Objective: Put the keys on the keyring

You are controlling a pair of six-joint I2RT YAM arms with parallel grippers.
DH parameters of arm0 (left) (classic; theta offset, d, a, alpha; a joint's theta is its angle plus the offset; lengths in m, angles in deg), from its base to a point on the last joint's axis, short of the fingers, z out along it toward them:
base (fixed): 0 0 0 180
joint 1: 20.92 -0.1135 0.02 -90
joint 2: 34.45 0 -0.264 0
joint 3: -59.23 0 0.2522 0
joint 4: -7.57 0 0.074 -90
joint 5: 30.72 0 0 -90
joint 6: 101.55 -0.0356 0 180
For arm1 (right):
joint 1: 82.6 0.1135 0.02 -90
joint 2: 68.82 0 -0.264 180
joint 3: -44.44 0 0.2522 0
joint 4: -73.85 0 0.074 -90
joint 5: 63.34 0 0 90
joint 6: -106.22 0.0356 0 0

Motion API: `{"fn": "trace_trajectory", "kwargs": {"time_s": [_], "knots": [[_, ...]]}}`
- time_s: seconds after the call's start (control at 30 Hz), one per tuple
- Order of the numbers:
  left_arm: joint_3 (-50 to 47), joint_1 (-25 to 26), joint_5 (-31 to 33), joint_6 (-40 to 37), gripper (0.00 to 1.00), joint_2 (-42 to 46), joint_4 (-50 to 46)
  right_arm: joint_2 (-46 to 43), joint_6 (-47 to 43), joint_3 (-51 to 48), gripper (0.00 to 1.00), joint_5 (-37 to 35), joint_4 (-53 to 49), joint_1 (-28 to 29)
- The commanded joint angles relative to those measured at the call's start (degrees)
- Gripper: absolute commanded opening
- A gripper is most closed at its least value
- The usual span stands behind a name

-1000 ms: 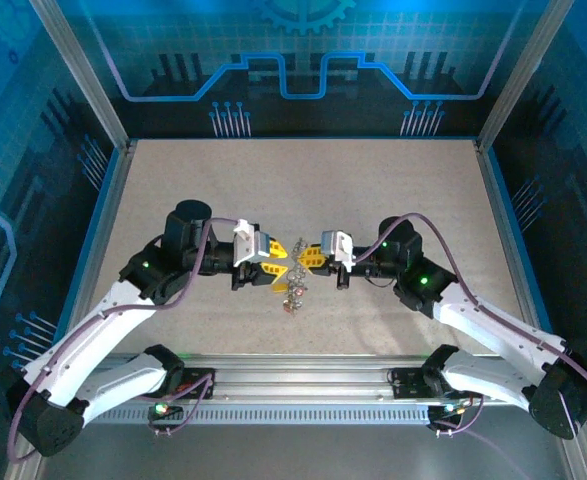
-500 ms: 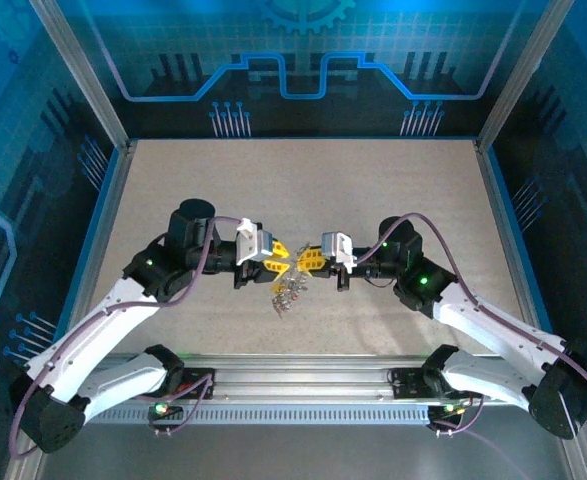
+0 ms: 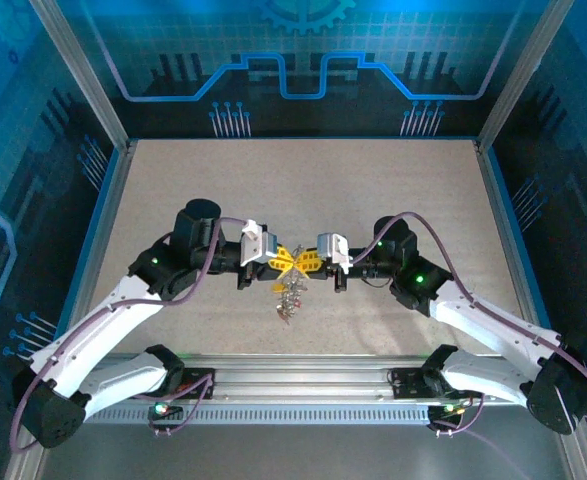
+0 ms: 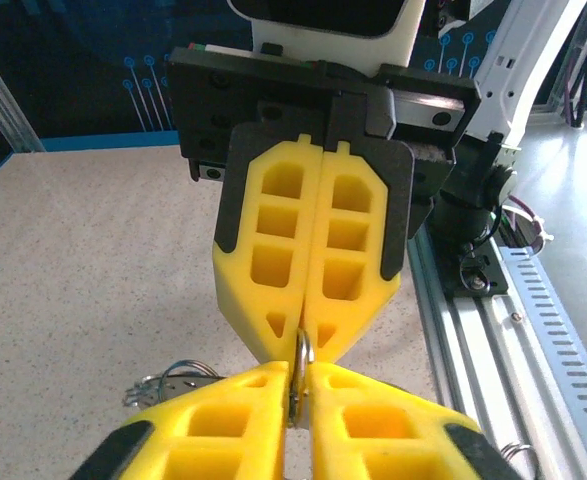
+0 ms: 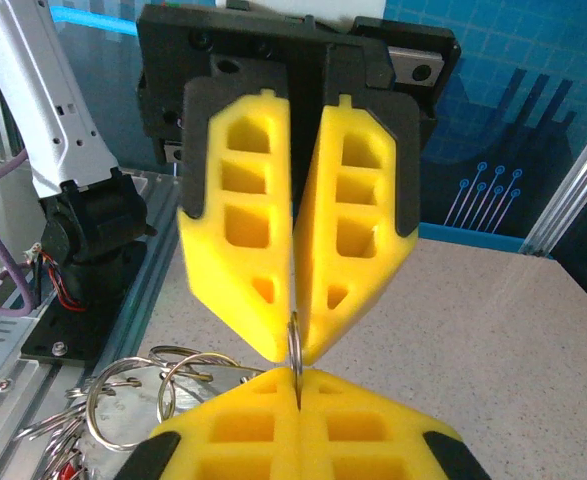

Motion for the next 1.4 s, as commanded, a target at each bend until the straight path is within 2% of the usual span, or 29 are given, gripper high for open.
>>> {"fn": "trace_trajectory", "kwargs": {"time_s": [0.0, 0.03, 0.1, 0.17, 0.43, 0.63, 0.67, 0.77, 0.87, 1.0, 1.27, 1.37], "knots": [[0.06, 0.6, -1.58, -2.28, 0.12, -0.53, 0.09, -0.13, 0.34, 2.62, 0.0, 1.28, 3.09, 0.64], [-0.02, 0.61, -1.69, -2.33, 0.14, -0.7, 0.03, -0.15, 0.36, 2.61, 0.0, 1.15, 3.15, 0.67], [-0.25, 0.57, -1.22, -1.96, 0.28, -0.81, 0.27, -0.27, 0.25, 2.5, 0.0, 0.95, 3.09, 0.69], [-0.59, 0.55, -0.68, -1.8, 0.3, -0.71, 0.64, -0.41, 0.24, 2.43, 0.0, 0.89, 3.1, 0.63], [-1.33, 0.54, -1.17, -1.8, 0.14, -0.56, 1.56, -0.61, 0.25, 2.38, 0.0, 1.06, 3.15, 0.57], [-1.75, 0.6, -0.5, -1.96, 0.23, 0.42, 1.9, -1.13, -0.1, 2.21, 0.0, 0.7, 2.97, 0.49], [-1.83, 0.61, -0.32, -2.13, 0.23, 0.56, 1.67, -1.28, -0.2, 2.17, 0.0, 0.68, 2.68, 0.44], [-1.62, 0.59, -0.23, -3.8, 0.15, 1.04, 0.01, -1.7, -0.58, 1.99, 0.0, 0.5, 2.2, 0.39], [-1.76, 0.6, 0.31, -4.08, 0.16, 1.28, -0.58, -2.05, -0.68, 1.84, 0.0, 0.68, 2.03, 0.24], [-2.3, 0.62, 0.99, -4.14, 0.23, 1.74, -0.28, -2.17, -0.8, 1.82, 0.0, 0.58, 1.47, 0.16], [-2.24, 0.61, 1.15, -4.53, 0.15, 1.66, -0.61, -2.22, -0.87, 2.07, 0.0, 0.8, 1.12, 0.21], [-2.16, 0.56, 0.82, -3.29, 0.21, 1.75, 0.96, -2.11, -1.07, 2.16, 0.0, 0.94, 0.76, 0.35]]}}
